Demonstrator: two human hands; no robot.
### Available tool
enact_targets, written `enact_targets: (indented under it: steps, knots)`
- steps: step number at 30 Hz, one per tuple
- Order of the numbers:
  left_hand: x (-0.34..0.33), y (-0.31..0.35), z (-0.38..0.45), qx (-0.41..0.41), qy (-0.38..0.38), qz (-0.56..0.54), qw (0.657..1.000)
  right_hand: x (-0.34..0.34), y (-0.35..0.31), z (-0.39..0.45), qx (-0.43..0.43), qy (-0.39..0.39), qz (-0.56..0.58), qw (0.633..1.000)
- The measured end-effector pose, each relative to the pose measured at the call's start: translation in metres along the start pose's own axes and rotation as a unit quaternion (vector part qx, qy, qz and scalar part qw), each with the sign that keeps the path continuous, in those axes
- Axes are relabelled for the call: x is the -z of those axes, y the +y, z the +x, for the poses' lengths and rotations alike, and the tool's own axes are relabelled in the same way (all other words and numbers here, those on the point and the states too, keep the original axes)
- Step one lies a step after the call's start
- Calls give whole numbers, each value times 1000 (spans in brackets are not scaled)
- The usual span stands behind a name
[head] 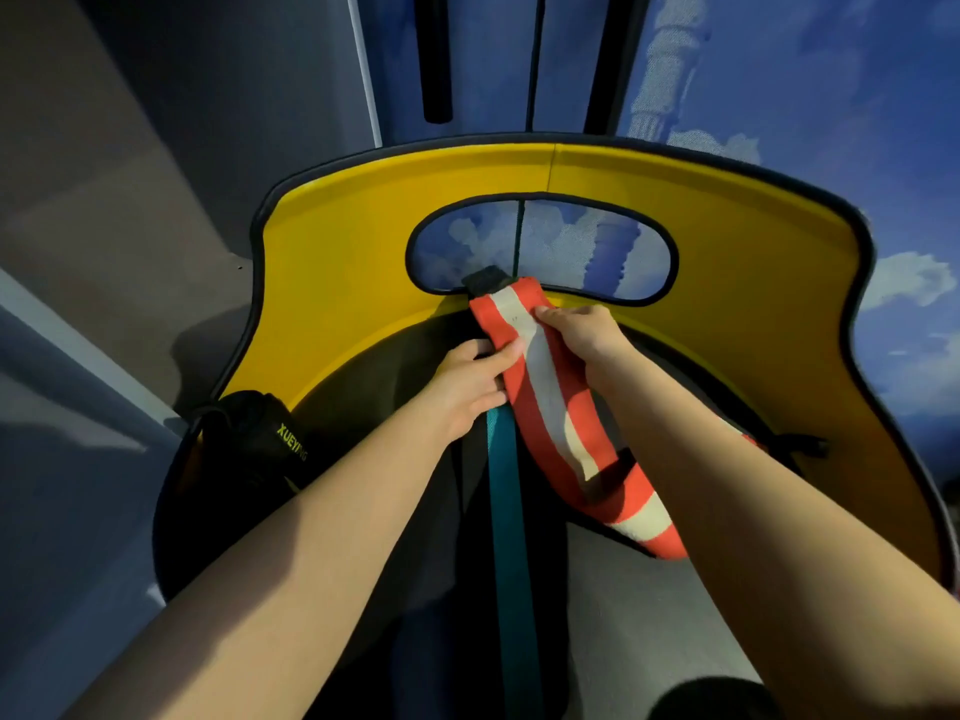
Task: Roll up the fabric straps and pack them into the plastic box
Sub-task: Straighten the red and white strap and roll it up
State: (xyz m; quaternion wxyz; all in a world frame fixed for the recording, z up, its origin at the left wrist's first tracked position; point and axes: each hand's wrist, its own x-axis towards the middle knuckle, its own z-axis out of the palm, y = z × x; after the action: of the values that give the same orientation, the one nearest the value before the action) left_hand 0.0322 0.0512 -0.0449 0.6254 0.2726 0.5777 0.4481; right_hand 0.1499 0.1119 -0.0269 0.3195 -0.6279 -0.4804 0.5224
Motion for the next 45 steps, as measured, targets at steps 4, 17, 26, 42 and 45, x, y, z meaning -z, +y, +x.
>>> enact_targets:
  steps: [4, 17, 26, 42, 45]
  knots:
    - [-4, -10, 1, -8, -20, 107, 994, -4, -4, 9, 12, 2, 1, 1000]
    - [9, -1, 10, -55, 99, 75, 991, 42, 48, -37, 23, -281, -205, 937]
    - [15, -19, -30, -22, 135, 185, 973, 29, 56, -53, -14, -149, -122, 981]
    - [2, -41, -75, -23, 104, 81, 991, 50, 47, -117, 30, -208, -397, 893]
    - [1, -46, -77, -23, 114, 43, 992, 54, 56, -135, 23, -207, -398, 894]
